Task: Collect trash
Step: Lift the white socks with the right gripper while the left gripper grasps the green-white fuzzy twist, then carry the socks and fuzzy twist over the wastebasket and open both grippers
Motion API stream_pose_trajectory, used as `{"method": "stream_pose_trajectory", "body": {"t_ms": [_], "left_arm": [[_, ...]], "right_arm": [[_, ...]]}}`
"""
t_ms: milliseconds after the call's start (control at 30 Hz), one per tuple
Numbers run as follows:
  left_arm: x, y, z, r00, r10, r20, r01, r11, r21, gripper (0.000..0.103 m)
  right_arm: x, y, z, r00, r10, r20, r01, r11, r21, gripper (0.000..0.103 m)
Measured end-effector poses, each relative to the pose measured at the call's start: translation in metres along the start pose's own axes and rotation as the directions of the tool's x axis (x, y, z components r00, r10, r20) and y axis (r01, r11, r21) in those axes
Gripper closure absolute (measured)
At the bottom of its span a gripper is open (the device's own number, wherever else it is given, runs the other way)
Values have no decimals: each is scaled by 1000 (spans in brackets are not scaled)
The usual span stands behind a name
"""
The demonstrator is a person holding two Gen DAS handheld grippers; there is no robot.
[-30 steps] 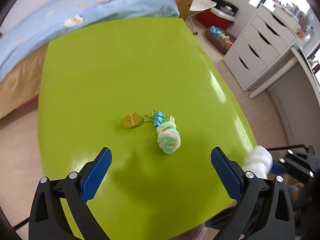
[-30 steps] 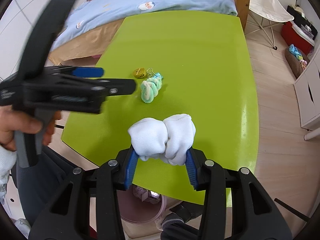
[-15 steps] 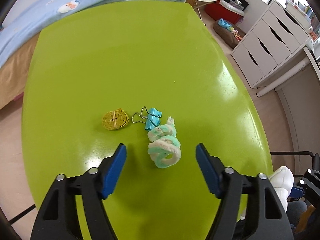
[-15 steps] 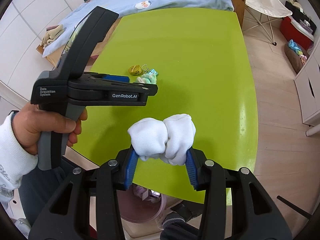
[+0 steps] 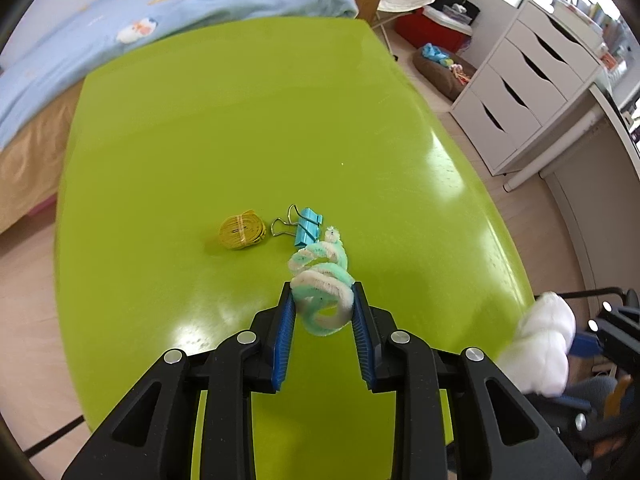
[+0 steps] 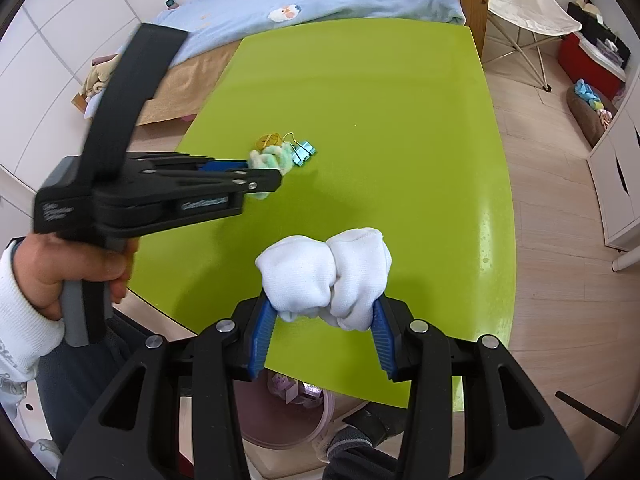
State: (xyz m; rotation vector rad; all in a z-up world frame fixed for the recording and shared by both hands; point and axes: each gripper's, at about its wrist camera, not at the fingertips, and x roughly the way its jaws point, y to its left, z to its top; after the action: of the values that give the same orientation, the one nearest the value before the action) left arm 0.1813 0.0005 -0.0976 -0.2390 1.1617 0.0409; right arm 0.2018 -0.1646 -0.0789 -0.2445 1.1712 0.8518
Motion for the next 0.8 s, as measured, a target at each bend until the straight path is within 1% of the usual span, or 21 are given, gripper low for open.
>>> {"method": "stream_pose_trajectory", "body": {"t_ms": [167, 367, 567, 800], "left_arm": [[-27, 2, -14, 1000, -6, 27, 5, 1000, 27, 76], [-58, -7, -33, 998, -1, 62, -4, 997, 75, 76], [-91, -8, -60, 995, 1, 101, -12, 994, 108, 76], [-123, -12, -96, 990, -12, 139, -3, 994, 112, 76]], "right_arm": [[-5, 7, -2, 1000, 2, 13, -2, 1000, -9, 60], [-21, 23, -7, 999, -4, 38, 6, 999, -39, 60], [-36, 36, -14, 998, -9, 59, 13, 998, -68, 60], [-55, 58, -31, 997, -8, 81, 17, 994, -110, 60]]}}
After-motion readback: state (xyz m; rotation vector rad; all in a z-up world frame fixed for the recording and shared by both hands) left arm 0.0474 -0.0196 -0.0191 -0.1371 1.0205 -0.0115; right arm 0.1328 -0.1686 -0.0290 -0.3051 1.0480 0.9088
